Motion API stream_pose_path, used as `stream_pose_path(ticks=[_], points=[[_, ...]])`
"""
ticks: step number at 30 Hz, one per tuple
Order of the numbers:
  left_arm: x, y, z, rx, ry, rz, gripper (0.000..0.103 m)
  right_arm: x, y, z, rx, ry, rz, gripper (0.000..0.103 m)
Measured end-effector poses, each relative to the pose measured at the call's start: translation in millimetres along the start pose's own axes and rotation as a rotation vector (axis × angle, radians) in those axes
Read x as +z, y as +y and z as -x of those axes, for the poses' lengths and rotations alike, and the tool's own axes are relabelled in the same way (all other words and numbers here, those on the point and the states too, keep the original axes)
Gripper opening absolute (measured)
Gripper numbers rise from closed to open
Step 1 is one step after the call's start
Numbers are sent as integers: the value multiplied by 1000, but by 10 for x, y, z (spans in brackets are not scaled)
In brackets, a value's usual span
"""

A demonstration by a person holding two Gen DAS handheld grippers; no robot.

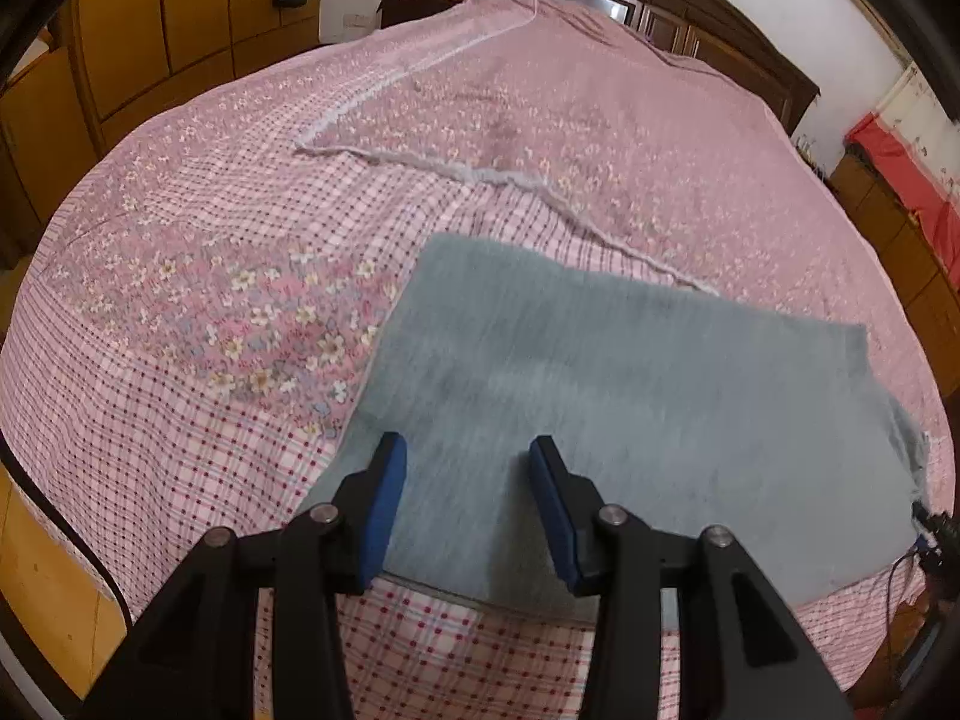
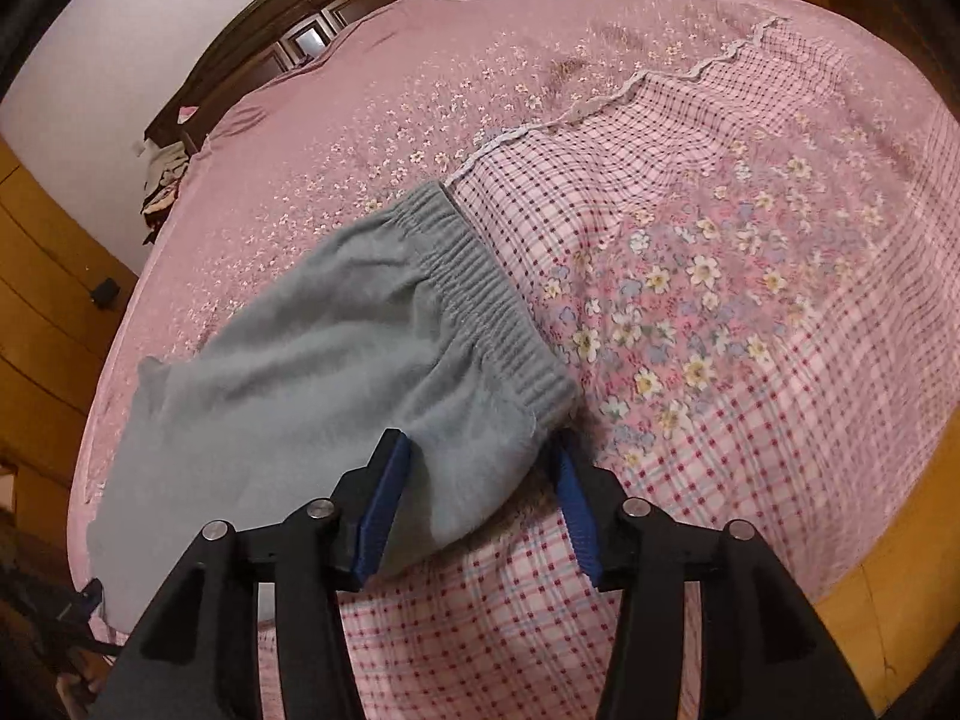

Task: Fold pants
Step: 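Move the open right gripper down to the elastic waistband, then close the right gripper on the waistband and lift it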

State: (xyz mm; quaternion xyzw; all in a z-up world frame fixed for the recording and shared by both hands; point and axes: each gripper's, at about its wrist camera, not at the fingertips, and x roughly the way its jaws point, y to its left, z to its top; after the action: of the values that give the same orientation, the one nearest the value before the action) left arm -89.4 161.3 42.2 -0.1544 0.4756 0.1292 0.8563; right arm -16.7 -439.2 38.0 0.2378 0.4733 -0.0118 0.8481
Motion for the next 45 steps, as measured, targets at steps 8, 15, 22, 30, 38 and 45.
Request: stream_pose_path(ticks=[8,15,22,30,38,45], points=[[-1,-39,-58,12,-1,0,45,195,35,13,47,-72,-5,50],[15,-53,-106,26,9,-10,46,67,-95,-221,71,-42,-42,50],[8,-98,-121,37,6,-19,47,140,-170,-67,81,-48,-27,23],[18,-98,-148,33,19,-47,58,215,329,306,62,-119,163,20],[38,-94,-142,19,24,-36,60,176,1133,556,107,-155,419,20],[47,-31,-86,16,24,-40,60,-8,1733,533,206,-145,552,20]])
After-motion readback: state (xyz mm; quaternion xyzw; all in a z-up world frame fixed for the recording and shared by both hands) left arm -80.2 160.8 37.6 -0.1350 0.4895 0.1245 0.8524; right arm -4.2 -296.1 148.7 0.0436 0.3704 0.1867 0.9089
